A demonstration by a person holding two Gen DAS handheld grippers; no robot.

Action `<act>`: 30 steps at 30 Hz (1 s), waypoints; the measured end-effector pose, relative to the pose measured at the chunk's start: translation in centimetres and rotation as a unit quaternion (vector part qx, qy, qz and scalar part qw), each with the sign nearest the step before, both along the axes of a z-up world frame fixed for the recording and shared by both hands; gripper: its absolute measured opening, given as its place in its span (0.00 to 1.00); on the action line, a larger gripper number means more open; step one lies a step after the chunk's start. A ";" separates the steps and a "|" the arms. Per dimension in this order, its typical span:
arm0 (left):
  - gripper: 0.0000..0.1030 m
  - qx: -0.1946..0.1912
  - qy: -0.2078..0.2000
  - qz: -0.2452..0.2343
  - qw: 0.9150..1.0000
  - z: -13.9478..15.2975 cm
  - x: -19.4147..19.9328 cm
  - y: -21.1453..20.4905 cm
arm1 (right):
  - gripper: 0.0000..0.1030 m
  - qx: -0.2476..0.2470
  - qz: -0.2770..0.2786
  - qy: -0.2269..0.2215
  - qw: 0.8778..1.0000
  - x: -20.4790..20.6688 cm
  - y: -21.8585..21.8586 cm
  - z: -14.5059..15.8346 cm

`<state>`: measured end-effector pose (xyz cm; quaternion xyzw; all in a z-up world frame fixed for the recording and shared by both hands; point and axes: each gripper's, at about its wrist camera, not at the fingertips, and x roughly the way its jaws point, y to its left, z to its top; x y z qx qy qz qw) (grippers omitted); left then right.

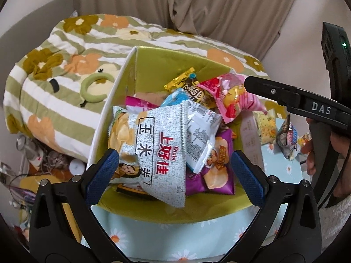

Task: Organize snacks
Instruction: 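Move both tools back toward the last snack bags on the mat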

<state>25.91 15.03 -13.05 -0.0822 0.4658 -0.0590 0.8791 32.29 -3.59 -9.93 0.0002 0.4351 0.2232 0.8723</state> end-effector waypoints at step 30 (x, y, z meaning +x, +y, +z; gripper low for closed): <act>0.98 0.010 -0.052 -0.082 0.995 5.0 -10.2 -17.6 | 0.96 -0.007 -0.123 -0.055 0.991 -17.3 -16.3 5.1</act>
